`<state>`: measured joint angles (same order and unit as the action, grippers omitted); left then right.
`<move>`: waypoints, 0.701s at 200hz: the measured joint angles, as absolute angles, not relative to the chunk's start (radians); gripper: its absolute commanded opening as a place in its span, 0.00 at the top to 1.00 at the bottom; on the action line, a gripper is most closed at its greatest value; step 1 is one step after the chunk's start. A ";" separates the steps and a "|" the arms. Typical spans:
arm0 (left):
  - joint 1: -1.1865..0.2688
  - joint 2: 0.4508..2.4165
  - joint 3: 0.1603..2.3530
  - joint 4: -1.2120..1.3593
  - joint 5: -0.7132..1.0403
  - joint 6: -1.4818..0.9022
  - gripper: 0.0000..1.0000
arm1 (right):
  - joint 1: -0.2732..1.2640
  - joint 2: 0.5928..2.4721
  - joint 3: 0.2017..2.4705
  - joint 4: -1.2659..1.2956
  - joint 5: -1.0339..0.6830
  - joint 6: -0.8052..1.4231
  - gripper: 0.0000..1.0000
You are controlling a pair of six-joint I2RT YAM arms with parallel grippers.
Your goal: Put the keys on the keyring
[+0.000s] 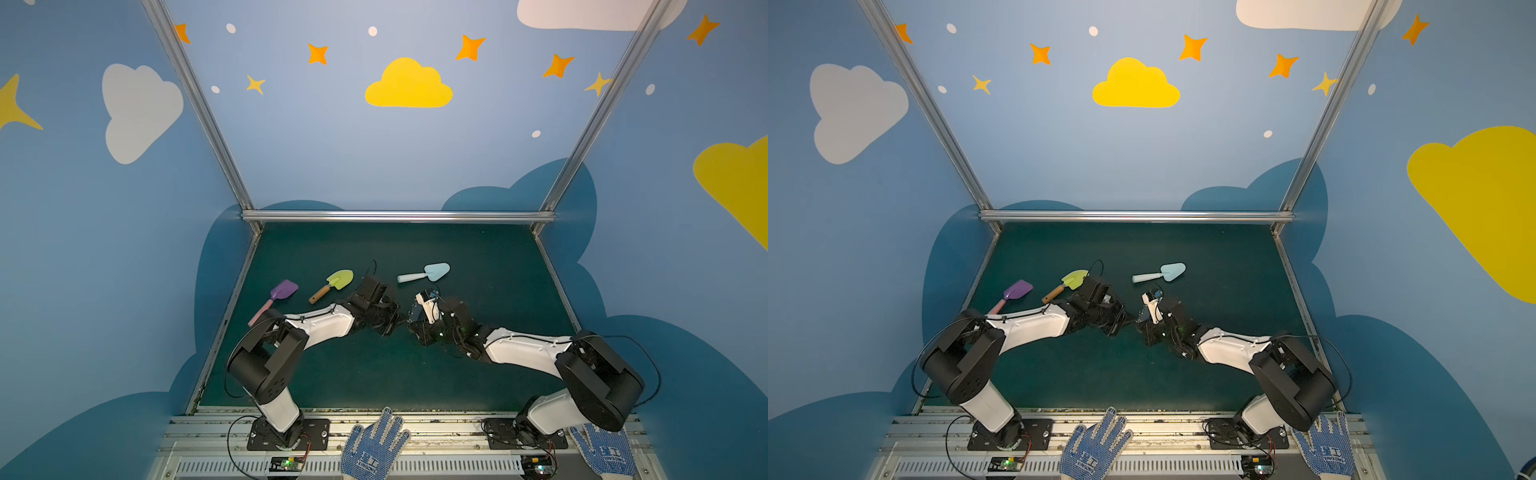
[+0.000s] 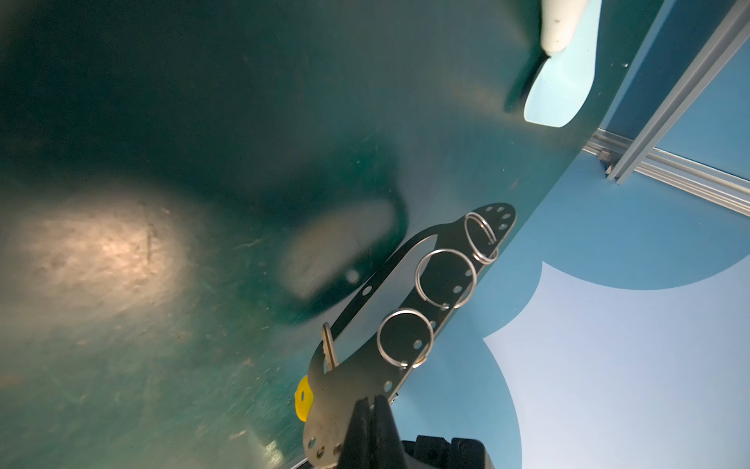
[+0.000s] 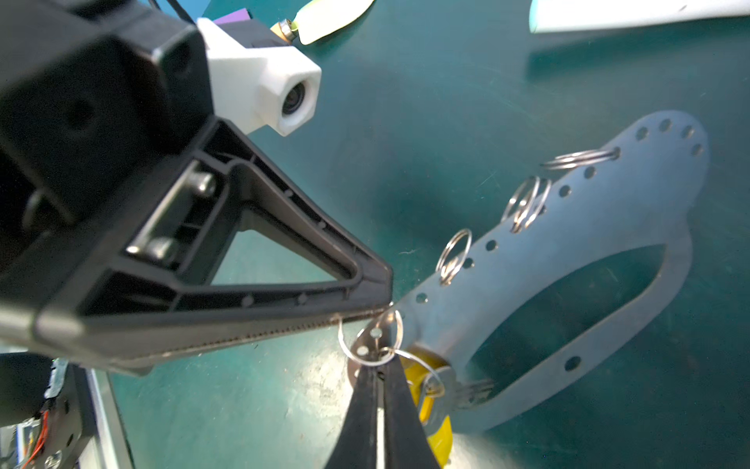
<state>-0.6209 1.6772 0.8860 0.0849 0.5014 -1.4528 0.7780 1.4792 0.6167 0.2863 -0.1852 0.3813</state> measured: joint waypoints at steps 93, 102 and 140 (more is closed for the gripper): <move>-0.609 1.634 0.910 0.067 0.632 -1.410 0.96 | 0.696 1.319 0.613 0.173 -0.429 0.304 1.00; -0.605 1.626 0.921 0.057 0.650 -1.400 0.96 | 0.686 1.296 0.617 0.160 -0.447 0.298 1.00; -0.583 1.589 0.972 0.028 0.740 -1.362 0.96 | 0.651 1.213 0.640 0.120 -0.513 0.278 1.00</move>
<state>-0.5835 1.5894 0.9718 0.0277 0.7399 -1.3617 0.6510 1.2129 0.6399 0.1200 -0.5125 0.2775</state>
